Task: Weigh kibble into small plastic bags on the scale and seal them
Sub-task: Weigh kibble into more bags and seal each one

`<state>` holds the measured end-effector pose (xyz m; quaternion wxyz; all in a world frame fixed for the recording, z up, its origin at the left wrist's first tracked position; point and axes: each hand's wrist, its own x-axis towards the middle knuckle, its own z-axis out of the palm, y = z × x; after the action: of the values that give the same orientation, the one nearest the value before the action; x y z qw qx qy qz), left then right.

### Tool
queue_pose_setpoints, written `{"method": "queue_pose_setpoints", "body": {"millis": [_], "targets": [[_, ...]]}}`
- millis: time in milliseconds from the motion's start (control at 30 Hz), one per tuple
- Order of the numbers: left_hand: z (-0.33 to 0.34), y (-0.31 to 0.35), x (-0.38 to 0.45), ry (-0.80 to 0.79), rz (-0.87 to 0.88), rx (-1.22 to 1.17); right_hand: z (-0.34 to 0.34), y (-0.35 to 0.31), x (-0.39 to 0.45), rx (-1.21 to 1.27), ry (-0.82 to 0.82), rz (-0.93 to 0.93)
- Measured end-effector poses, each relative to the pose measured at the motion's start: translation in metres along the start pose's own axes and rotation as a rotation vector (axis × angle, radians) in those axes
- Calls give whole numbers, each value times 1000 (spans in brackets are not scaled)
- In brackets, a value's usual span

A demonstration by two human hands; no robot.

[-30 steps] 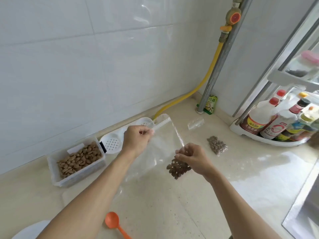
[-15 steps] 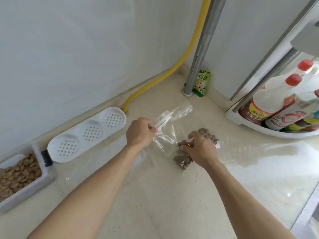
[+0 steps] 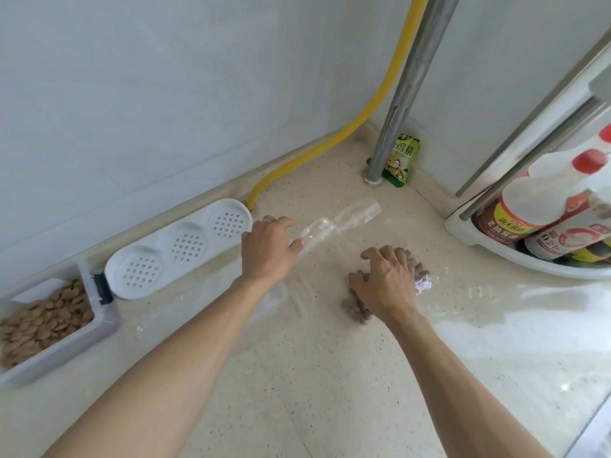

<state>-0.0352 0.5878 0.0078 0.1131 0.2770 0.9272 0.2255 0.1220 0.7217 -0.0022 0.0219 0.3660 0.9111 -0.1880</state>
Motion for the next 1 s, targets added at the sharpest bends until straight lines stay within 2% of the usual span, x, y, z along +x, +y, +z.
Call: {"method": "queue_pose_setpoints", "body": {"millis": [100,267,400,500,600,867,933,1000], "targets": [[-19,-23,-16,-12,3,-9,2,-33,-2,36,-7,-90],[-53,-74,-56,-17,-91,55,23,-98,-6,170,-88,-219],[-64,-106,-87,-176,-121,230,43,-128,-16,40,-184,-220],[-58,-122,-103,-275,-125,347,55,-134,-23,-42,-197,-224],[-52,-128,-108,-179,-107,379,62,-133,-25,28,-156,-250],[-56,-119,-107,101,-11,245,54,-127,-20,228,15,-287],[-62,-117,-108,148,-11,112,49,-126,-21,312,10,-260],[-72,-114,-109,167,-92,-102,42,-129,-23,457,-43,-206]]}}
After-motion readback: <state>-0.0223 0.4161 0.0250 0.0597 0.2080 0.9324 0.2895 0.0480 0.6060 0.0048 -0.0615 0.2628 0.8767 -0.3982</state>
